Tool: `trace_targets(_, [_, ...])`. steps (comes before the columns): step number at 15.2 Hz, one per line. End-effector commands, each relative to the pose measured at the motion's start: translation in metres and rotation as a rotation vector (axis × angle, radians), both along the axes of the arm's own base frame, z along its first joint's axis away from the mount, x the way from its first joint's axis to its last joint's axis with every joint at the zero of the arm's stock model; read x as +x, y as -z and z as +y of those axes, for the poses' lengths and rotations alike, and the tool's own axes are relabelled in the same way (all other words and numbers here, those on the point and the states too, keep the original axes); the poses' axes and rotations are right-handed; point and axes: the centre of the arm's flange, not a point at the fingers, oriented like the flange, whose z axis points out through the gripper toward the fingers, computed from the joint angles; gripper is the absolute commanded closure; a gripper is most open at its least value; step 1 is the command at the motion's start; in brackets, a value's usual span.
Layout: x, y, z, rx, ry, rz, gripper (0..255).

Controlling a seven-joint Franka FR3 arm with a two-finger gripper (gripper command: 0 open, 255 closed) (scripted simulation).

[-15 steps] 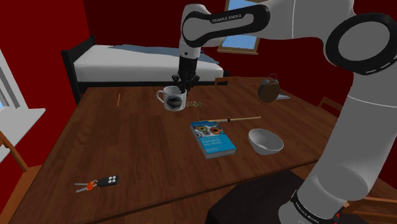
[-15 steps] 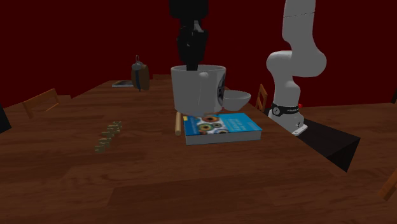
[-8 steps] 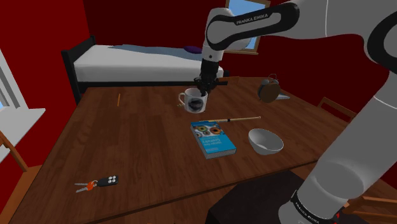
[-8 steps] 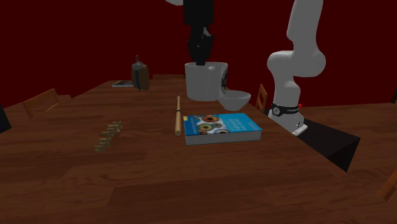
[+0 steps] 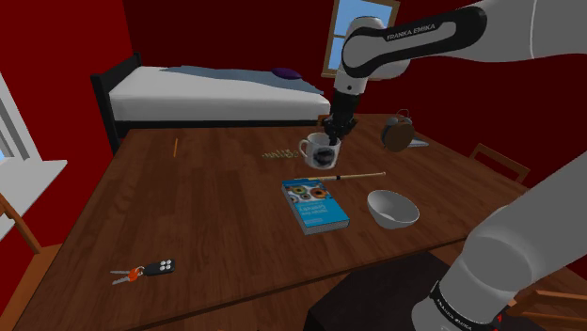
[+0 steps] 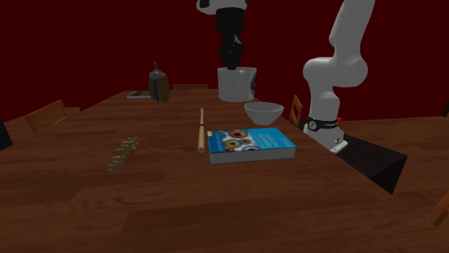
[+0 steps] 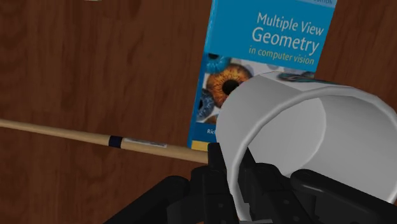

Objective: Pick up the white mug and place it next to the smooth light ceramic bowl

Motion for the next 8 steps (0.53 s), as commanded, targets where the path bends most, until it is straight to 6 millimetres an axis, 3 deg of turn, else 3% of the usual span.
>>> trace_targets(1, [-0.019, 0.002, -0.020, 0.001, -0.001, 0.000, 255])
trace_targets(4, [-0.046, 0.001, -0.053, 0.001, -0.001, 0.000, 255])
trace_targets(8, [-0.046, 0.022, -0.053, 0.001, -0.001, 0.000, 255])
